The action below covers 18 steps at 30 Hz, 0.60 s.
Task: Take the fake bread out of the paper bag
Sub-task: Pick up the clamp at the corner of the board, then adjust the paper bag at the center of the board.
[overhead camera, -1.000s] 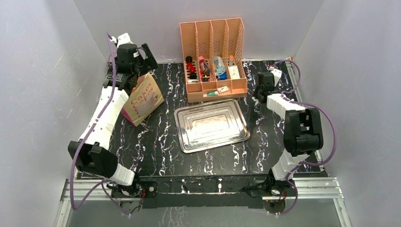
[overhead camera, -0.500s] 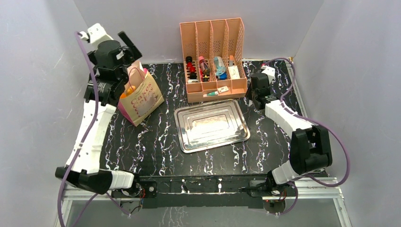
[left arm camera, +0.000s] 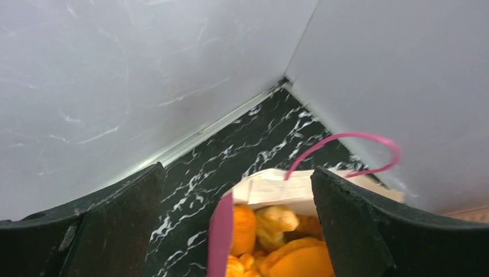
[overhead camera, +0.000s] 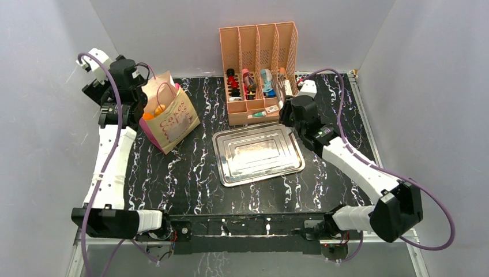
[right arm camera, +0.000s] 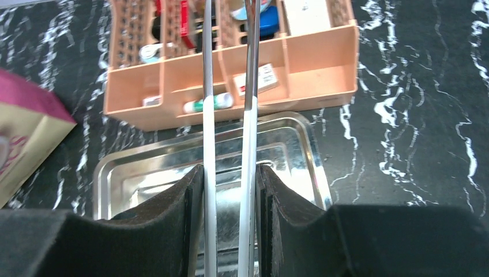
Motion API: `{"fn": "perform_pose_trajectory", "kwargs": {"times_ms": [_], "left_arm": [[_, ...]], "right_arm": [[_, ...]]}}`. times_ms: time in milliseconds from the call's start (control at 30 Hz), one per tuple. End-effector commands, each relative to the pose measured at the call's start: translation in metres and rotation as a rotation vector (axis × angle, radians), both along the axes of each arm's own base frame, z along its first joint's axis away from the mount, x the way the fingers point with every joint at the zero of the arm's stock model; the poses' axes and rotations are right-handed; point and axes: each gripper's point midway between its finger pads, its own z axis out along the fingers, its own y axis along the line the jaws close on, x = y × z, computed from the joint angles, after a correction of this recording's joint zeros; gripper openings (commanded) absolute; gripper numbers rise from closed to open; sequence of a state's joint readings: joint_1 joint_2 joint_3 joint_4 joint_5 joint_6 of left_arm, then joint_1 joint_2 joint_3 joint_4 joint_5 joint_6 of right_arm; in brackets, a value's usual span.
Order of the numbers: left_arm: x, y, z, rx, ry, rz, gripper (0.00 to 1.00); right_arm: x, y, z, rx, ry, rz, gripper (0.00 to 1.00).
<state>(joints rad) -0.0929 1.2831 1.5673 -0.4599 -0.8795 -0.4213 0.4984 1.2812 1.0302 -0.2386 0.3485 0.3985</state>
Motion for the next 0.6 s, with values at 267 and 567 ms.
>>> {"fn": "perform_pose_trajectory", "kwargs": {"times_ms": [267, 567], "left_arm": [[0.031, -0.006, -0.069, -0.113, 0.097, -0.24, 0.98], [0.041, 0.006, -0.096, -0.159, 0.145, -0.245, 0.98]], "right_arm": [[-0.035, 0.05, 0.065, 0.051, -0.145, 0.174, 0.29], [-0.042, 0.069, 0.069, 0.056, -0.155, 0.232, 0.29]]}}
